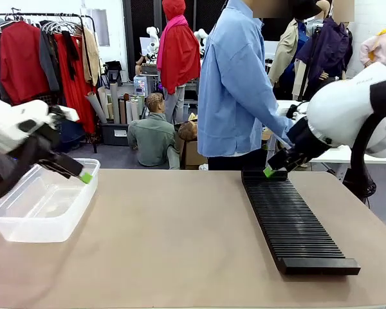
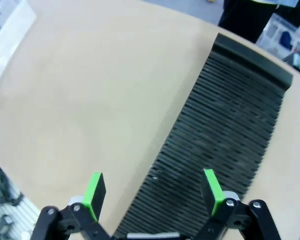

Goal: Sort PCBs into racks and boxes based on the side picked up.
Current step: Pick up the Blank PCB handed by the Human.

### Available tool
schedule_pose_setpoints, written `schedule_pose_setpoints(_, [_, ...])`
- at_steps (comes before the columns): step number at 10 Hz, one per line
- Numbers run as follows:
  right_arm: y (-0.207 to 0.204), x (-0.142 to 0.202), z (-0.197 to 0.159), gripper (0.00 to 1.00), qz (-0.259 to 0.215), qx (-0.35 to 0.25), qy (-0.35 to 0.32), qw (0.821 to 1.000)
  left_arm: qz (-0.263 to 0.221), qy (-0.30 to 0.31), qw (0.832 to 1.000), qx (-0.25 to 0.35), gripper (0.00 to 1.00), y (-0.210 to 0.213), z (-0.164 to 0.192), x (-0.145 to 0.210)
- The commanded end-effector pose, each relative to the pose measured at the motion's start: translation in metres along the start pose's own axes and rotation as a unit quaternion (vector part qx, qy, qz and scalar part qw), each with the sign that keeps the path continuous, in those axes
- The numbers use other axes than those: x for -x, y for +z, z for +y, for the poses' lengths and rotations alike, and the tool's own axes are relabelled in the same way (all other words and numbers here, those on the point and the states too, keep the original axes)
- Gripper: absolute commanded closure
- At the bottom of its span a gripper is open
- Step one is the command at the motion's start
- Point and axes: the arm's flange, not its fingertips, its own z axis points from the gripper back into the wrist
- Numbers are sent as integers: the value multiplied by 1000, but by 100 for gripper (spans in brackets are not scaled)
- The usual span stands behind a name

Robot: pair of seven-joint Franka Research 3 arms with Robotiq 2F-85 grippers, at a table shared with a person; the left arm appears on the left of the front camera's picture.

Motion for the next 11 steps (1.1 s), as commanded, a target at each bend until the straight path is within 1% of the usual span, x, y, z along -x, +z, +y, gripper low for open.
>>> schedule_pose_setpoints(1, [13,2,-39,0,-2,-94,-43,995,-55,15,992,110,0,20,25,15])
schedule_pose_setpoints(2, [18,4,-50,0,-7,-124,-59,990,-72,27,988,137,0,28,30,21])
schedule_pose_setpoints(3, [26,7,-67,0,-23,-157,-84,984,-105,47,977,181,0,40,37,33])
schedule_pose_setpoints(5, [45,18,-87,0,-53,-218,-116,968,-155,85,958,226,0,52,47,56])
schedule_pose_setpoints(6, [56,22,-98,0,-74,-236,-125,961,-168,98,950,243,0,59,58,66])
schedule_pose_setpoints(8, [83,30,-115,0,-119,-266,-146,946,-174,127,941,261,0,72,81,83])
schedule_pose_setpoints(11, [100,33,-134,0,-165,-300,-167,925,-182,142,931,283,0,85,110,90])
